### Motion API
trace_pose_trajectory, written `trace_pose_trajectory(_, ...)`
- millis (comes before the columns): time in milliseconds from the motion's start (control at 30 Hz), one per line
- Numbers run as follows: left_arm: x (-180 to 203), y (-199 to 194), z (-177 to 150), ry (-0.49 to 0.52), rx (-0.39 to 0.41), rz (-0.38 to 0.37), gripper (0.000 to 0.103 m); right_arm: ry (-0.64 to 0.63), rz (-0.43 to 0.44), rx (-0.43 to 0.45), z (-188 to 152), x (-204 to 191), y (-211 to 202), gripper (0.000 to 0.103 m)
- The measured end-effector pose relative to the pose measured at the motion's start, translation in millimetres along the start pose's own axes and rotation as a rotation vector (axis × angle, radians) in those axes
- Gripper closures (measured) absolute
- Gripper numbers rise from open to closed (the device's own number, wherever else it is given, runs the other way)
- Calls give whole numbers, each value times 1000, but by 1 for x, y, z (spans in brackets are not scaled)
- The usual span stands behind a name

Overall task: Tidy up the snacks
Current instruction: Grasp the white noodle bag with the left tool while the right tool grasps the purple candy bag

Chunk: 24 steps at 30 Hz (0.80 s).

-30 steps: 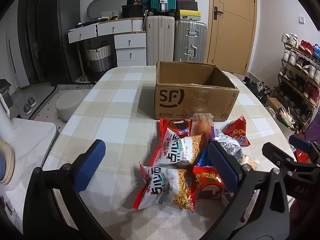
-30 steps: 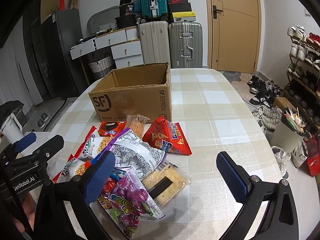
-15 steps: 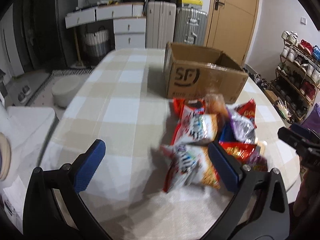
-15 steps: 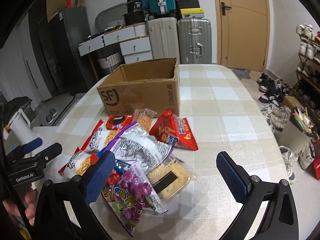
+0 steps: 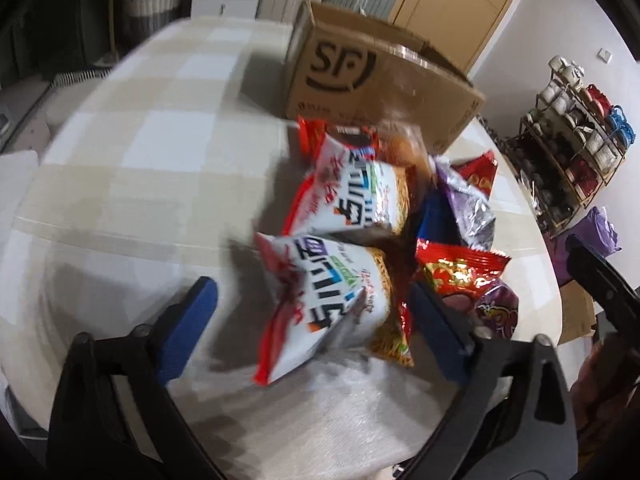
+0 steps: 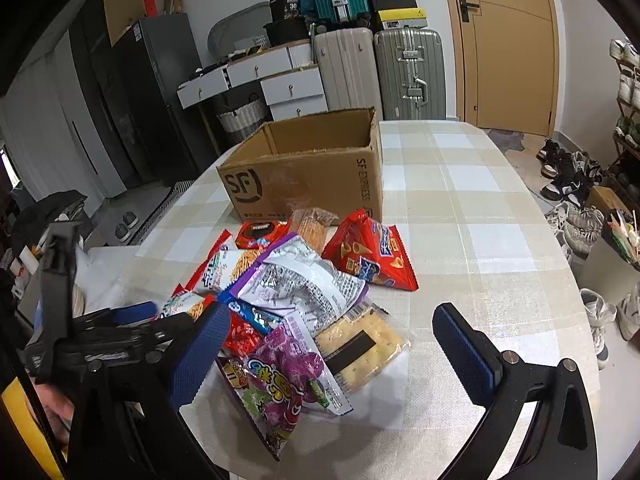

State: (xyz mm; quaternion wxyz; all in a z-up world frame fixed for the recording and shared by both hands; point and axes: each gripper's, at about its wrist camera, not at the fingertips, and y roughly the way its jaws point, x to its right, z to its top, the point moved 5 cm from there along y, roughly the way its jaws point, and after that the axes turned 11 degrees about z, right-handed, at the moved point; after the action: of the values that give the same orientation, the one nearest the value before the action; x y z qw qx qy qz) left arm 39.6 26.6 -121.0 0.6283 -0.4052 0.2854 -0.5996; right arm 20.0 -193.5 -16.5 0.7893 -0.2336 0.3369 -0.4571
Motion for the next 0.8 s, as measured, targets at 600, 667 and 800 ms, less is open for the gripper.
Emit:
trace_pose_trajectory(600,-7,-8,-4,-7,-1,-34,49,23,69,-64,-13,1,9,0)
trace_pose_trajectory(667,-13,-14,-6,-6,12,-40,49,5,71,-75,-17,-2,10,0)
trace_pose_trajectory(800,-23,-26,-6,-20,30,-51,49,-76,81,-121,-31,-20,17,0)
